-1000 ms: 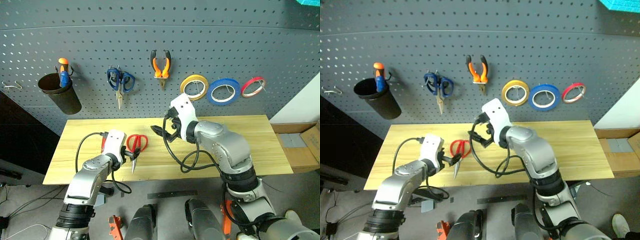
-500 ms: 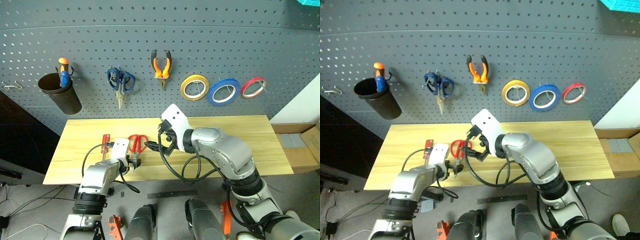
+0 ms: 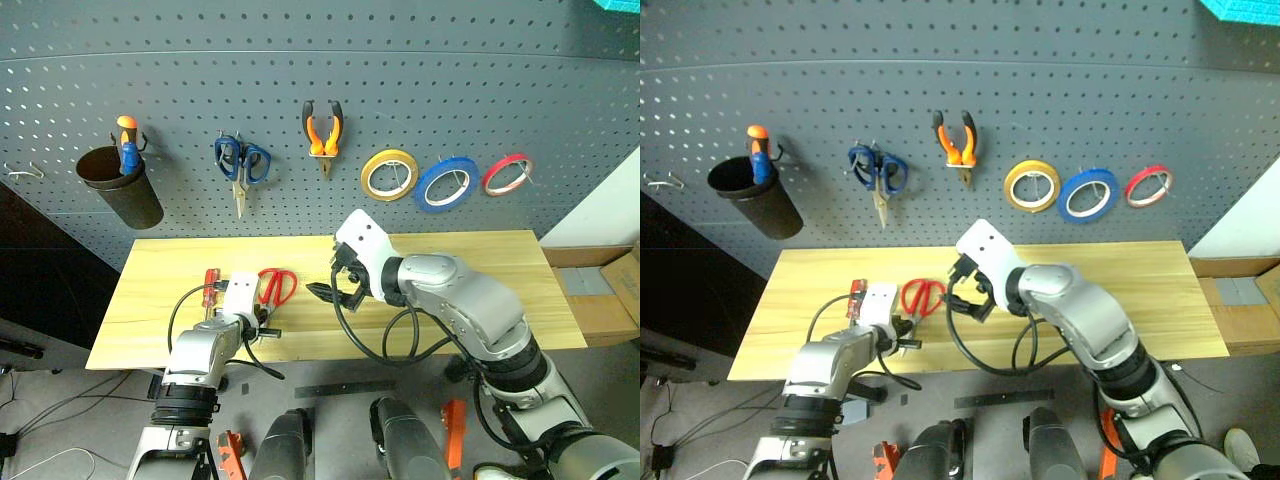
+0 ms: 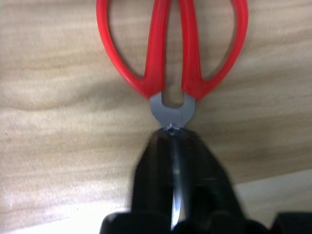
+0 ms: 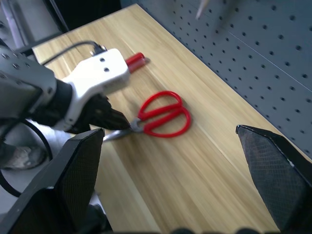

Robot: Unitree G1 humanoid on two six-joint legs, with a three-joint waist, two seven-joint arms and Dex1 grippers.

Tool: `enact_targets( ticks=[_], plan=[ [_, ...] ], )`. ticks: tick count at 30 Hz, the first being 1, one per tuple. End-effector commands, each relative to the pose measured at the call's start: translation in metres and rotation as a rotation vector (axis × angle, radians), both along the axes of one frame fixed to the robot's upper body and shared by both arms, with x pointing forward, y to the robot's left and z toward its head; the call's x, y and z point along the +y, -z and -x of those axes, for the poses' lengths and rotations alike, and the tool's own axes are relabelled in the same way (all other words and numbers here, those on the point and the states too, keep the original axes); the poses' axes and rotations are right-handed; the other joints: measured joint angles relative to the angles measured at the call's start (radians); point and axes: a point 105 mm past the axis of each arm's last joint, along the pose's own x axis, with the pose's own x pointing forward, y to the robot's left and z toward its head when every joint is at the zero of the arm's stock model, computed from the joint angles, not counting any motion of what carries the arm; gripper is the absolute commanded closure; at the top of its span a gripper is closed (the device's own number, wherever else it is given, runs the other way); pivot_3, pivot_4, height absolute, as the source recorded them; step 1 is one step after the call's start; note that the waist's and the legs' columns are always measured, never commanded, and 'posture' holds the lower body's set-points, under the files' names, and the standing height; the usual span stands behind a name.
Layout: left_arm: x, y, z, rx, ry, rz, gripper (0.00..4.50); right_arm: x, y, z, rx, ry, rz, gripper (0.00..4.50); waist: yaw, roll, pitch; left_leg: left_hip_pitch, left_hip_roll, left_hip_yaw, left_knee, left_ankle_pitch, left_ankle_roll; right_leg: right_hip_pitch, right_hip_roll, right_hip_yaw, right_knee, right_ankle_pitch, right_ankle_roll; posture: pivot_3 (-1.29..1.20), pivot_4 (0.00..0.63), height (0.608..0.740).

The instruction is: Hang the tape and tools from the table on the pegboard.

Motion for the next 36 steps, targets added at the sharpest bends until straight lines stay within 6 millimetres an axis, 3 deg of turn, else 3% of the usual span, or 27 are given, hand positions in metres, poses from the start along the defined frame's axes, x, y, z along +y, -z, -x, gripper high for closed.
enact_targets(
  ticks=[1, 6, 11, 14, 21, 27, 31, 36],
  plan=[
    [0.004, -0.009, -0.001, -0.075, 0.008, -0.007, 4.48, -0.005, -0.011, 0.007, -0.043, -0.029, -0.01, 0.0, -0.001, 0.0, 0.0, 0.0, 0.0, 0.0, 0.0, 0.0, 0.0, 0.0, 0.0, 0.0, 0.0, 0.0, 0.0, -0.13, 0.189, 0.74],
    [0.01, -0.005, 0.007, -0.083, -0.003, -0.033, 4.48, -0.014, -0.011, 0.008, -0.039, -0.021, 0.001, 0.0, -0.002, 0.0, 0.0, 0.0, 0.0, 0.0, 0.0, 0.0, 0.0, 0.0, -0.001, 0.0, 0.0, 0.0, 0.0, -0.14, 0.19, 0.74],
    [0.021, -0.017, 0.003, -0.131, -0.069, -0.037, 4.32, -0.016, -0.01, 0.009, -0.031, -0.025, 0.004, 0.0, -0.002, 0.0, 0.0, 0.0, 0.0, 0.0, 0.001, 0.0, 0.0, 0.001, -0.001, 0.0, -0.001, 0.0, 0.001, -0.14, 0.191, 0.74],
    [0.019, -0.021, 0.002, -0.12, -0.051, -0.025, 3.64, -0.016, -0.01, 0.011, -0.028, -0.036, 0.005, 0.0, -0.002, -0.001, 0.0, 0.0, 0.0, 0.0, 0.001, 0.0, 0.001, 0.001, 0.0, 0.0, -0.001, 0.001, 0.001, -0.13, 0.191, 0.74],
    [0.011, -0.011, 0.002, -0.006, -0.027, -0.051, 1.22, -0.018, -0.01, 0.013, -0.022, -0.069, 0.024, 0.0, -0.001, -0.001, -0.001, 0.0, -0.001, 0.0, 0.0, 0.001, 0.001, 0.001, 0.002, 0.0, -0.001, 0.001, 0.002, -0.12, 0.192, 0.74],
    [0.002, -0.008, -0.004, 0.047, 0.01, -0.04, 1.22, -0.016, -0.009, 0.023, -0.064, -0.168, 0.048, 0.0, -0.002, -0.001, -0.001, 0.0, -0.001, 0.0, 0.0, 0.001, 0.001, 0.001, 0.002, 0.0, -0.001, 0.001, 0.002, -0.14, 0.201, 0.74],
    [0.004, -0.006, -0.011, 0.061, 0.016, -0.039, 1.22, -0.012, -0.011, 0.034, -0.142, -0.281, 0.047, 0.0, -0.003, -0.001, -0.001, 0.0, -0.001, 0.0, 0.0, 0.001, 0.001, 0.002, 0.002, -0.001, -0.001, 0.0, 0.002, -0.15, 0.206, 0.74],
    [0.009, -0.001, -0.013, 0.096, -0.009, -0.016, 1.22, -0.013, -0.007, 0.034, -0.155, -0.289, 0.058, 0.0, -0.005, -0.001, -0.001, 0.0, -0.001, 0.0, 0.0, 0.001, 0.001, 0.001, 0.002, 0.0, -0.002, 0.001, 0.003, -0.16, 0.209, 0.74]
  ],
)
